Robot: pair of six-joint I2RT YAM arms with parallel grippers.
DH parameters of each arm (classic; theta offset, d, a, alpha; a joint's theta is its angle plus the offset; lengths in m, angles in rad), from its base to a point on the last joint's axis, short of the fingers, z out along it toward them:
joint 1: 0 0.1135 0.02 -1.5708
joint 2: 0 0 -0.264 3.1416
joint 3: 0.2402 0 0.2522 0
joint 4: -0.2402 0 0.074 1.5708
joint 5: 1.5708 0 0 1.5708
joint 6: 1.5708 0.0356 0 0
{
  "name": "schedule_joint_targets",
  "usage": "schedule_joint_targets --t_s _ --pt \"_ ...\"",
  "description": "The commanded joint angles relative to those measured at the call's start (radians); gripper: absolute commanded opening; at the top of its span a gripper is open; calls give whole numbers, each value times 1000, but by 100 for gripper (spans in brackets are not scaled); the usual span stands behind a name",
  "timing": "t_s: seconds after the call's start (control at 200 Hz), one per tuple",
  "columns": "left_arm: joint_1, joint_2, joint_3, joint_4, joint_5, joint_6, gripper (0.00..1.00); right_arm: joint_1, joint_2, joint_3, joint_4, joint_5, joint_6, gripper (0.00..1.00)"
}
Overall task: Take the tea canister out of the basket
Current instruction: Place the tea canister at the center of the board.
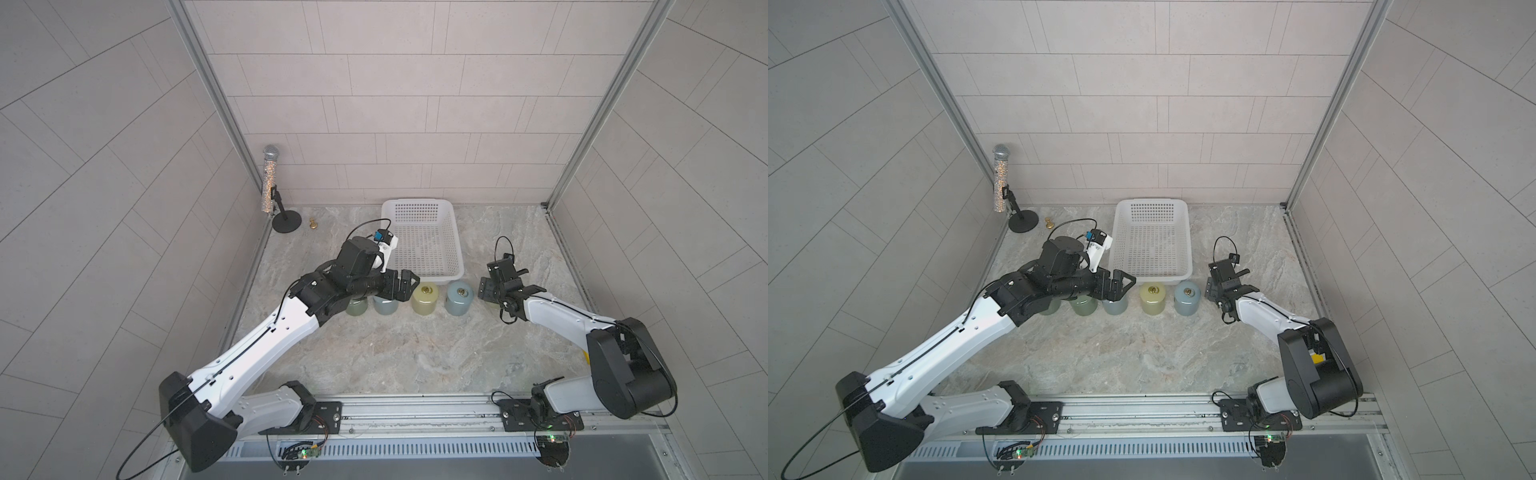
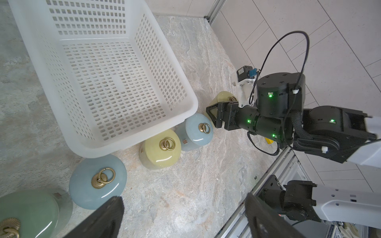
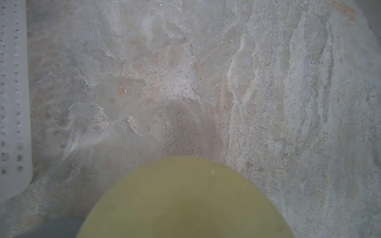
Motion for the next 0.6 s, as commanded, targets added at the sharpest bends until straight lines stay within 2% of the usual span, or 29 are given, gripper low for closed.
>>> schedule_joint_targets --t_s 0.0,0.165,0.595 --pt "-5 -3 2 -11 -6 0 100 -6 5 -4 58 38 17 83" --pt "-5 -2 1 -11 -6 2 100 -5 1 -22 57 30 29 84" --pt "-5 -4 0 -11 -26 1 100 -6 -64 -23 17 41 23 99"
